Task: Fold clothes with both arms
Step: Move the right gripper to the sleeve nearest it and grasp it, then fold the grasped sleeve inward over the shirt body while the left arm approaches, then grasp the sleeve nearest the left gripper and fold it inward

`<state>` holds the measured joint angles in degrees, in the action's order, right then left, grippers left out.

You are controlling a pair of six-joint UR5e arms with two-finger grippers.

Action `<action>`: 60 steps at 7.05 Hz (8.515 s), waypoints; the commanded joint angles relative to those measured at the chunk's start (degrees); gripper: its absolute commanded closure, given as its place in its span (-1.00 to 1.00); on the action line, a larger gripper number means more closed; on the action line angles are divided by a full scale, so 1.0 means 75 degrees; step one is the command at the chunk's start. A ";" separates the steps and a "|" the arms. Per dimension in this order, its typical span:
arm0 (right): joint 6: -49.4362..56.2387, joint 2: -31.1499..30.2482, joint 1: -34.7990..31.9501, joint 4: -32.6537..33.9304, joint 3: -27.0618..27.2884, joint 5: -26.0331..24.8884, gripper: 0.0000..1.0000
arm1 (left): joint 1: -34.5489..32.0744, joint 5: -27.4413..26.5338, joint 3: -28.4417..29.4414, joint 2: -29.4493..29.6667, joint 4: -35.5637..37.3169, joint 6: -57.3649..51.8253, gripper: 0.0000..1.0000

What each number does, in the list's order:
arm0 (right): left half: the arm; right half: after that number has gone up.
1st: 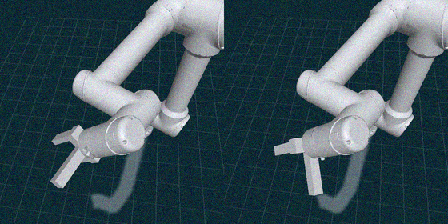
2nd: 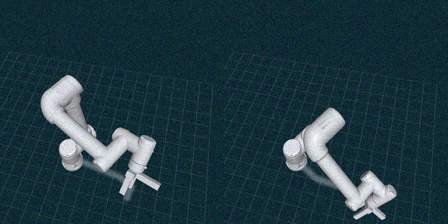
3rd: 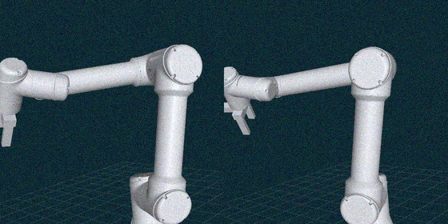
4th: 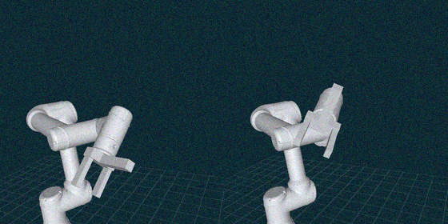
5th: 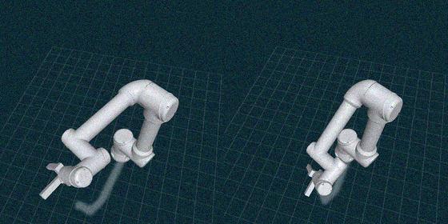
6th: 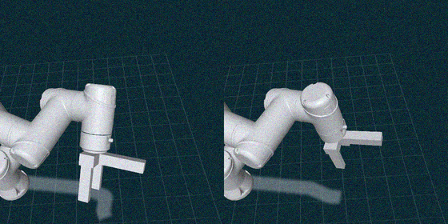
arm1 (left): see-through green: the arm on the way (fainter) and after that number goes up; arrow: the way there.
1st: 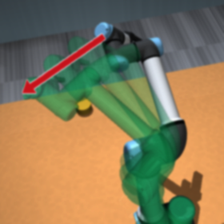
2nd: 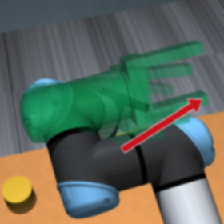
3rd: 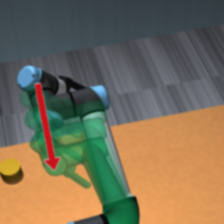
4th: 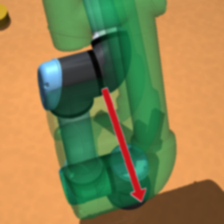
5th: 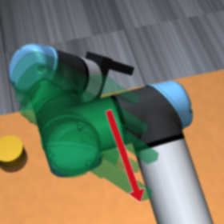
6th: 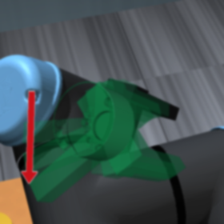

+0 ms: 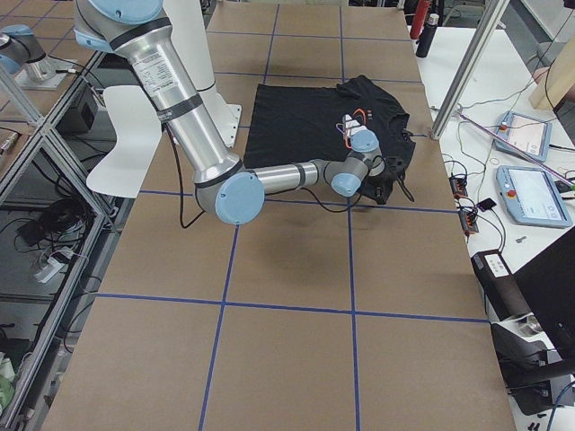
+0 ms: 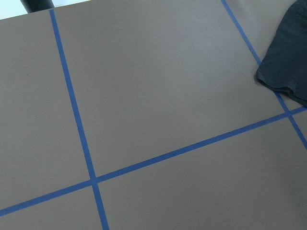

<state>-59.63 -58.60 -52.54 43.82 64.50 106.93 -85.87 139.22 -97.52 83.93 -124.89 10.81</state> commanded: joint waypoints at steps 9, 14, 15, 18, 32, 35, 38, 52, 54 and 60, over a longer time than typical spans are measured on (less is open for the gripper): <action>0.0017 0.0185 0.0091 -0.0030 -0.0432 -0.0324 1.00 | 0.0000 0.0012 -0.0006 0.0000 0.0000 0.0000 -1.00; -0.1169 0.0348 0.0230 0.0028 0.0828 0.0200 1.00 | 0.0000 0.0012 -0.0087 0.0000 -0.0012 0.0000 -1.00; -0.1874 0.0709 0.0464 0.0052 0.0937 0.0215 1.00 | 0.0000 0.0012 -0.0099 0.0000 -0.0012 0.0000 -1.00; -0.2678 0.1787 0.1086 0.0497 0.0380 -0.0157 1.00 | 0.0000 0.0012 -0.0052 0.0000 -0.0012 -0.0012 -1.00; -0.3803 -0.0577 0.1275 0.0954 0.4021 0.0543 -1.00 | 0.3527 -0.1851 0.5067 0.4558 -0.3703 0.4369 -0.67; -0.3803 -0.0554 0.1310 0.0954 0.3962 0.0508 -1.00 | 0.3796 -0.2130 0.5595 0.4816 -0.3832 0.4863 -0.40; -0.3803 -0.0553 0.1321 0.0943 0.3927 0.0485 -1.00 | 0.3844 -0.2133 0.5713 0.4863 -0.3844 0.4945 -0.11; -0.3803 -0.0577 0.1321 0.0931 0.3915 0.0485 -1.00 | 0.3926 -0.2040 0.5448 0.5016 -0.3786 0.5493 1.00; -0.3745 -0.0612 0.1298 0.0919 0.3904 0.0496 -1.00 | 0.3937 -0.1677 0.4277 0.5015 -0.3227 0.6603 1.00; -0.3744 -0.0659 0.1310 0.0908 0.3868 0.0496 -1.00 | 0.4839 -0.2962 0.4774 0.6386 -0.2625 0.8133 1.00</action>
<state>-87.66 -63.54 -42.72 50.63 93.59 110.65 -50.49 118.78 -63.16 130.50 -144.79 71.19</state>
